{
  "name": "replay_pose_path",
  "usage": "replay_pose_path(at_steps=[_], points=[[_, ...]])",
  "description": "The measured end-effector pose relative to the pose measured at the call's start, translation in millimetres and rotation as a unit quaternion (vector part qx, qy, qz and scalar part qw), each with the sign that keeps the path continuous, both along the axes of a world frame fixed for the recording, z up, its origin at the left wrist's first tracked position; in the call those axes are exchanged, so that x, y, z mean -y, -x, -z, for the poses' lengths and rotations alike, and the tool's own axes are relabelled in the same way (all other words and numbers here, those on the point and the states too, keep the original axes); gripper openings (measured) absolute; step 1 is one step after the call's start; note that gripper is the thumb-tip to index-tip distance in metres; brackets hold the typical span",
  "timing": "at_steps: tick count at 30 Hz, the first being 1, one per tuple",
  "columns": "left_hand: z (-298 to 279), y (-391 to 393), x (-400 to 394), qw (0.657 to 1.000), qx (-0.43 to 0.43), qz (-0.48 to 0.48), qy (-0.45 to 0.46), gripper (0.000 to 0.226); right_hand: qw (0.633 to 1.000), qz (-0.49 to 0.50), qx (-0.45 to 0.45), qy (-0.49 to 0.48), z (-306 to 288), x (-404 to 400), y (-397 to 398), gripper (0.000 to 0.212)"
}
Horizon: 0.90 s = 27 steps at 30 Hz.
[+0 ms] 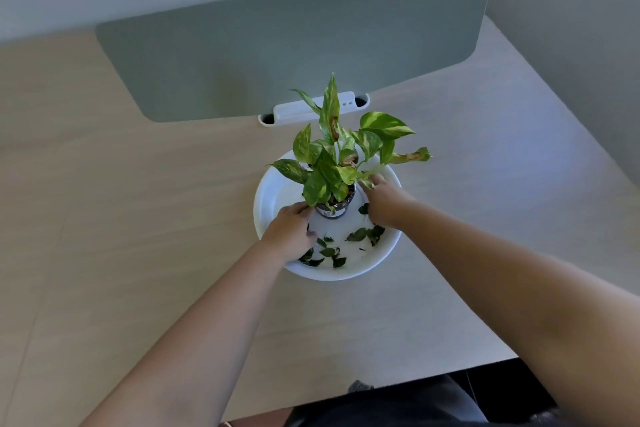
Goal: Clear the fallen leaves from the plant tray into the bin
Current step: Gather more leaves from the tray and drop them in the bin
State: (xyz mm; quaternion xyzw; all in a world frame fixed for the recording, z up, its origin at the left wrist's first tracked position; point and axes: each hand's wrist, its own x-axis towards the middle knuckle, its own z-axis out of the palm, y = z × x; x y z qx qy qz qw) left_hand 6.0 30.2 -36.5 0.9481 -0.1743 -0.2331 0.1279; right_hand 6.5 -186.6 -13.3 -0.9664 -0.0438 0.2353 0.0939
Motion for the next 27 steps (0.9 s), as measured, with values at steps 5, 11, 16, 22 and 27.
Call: replay_pose_path(at_steps=[5,11,16,22,27], points=[[6.4,7.4,-15.2,1.000,0.025,0.011,0.015,0.044,0.999,0.030,-0.030,0.020,-5.1,-11.8,-12.5,0.054],[2.3,26.0,-21.3,0.998,0.041,-0.001,0.045,0.033,0.998,0.035,-0.040,0.021,8.9,-10.9,12.6,0.035],[0.3,35.9,-16.6,0.997,0.057,-0.044,0.039,0.030,0.999,0.031,-0.042,0.015,11.0,-21.9,42.8,0.038],[3.2,28.3,-15.3,0.996,0.056,-0.052,0.041,0.048,1.000,0.020,-0.015,-0.001,11.7,-28.8,41.8,0.054],[9.0,-5.4,-14.1,0.998,0.055,0.010,0.014,0.059,1.000,0.010,-0.013,-0.017,18.0,-26.0,48.8,0.050]])
